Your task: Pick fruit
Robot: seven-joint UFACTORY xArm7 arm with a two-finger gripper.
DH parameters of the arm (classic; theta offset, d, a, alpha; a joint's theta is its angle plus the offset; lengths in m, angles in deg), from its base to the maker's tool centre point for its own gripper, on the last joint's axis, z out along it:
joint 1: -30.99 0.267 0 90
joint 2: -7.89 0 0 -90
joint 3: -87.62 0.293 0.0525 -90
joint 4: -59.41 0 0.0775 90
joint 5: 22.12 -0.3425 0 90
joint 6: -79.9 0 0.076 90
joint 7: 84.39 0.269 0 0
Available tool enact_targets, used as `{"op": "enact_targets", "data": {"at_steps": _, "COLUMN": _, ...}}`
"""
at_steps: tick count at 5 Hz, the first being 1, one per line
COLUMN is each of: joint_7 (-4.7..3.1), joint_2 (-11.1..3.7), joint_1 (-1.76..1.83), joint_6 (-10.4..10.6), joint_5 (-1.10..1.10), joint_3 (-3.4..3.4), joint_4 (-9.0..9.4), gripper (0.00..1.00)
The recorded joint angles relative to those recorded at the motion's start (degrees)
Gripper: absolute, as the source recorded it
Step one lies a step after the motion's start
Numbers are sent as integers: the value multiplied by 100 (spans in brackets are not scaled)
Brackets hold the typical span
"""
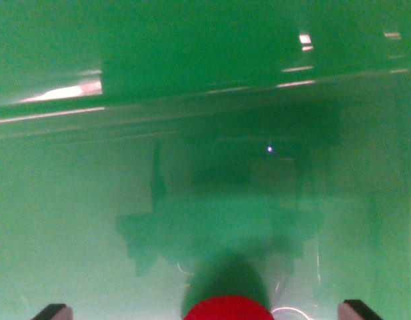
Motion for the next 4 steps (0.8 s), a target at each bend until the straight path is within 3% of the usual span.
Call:
{"op": "enact_targets", "data": {"at_steps": 1, "joint_7": -21, "joint_2": -41, "joint_1": -3, "joint_6": 113, "joint_5": -2, "joint_3": -3, "joint_4": 68, "gripper": 0}}
{"op": "enact_targets", "data": {"at_steps": 4, "joint_7": -37, "joint_2": -72, "joint_1": -6, "joint_6": 199, "joint_5": -3, "joint_3": -5, "joint_4": 120, "gripper": 0}}
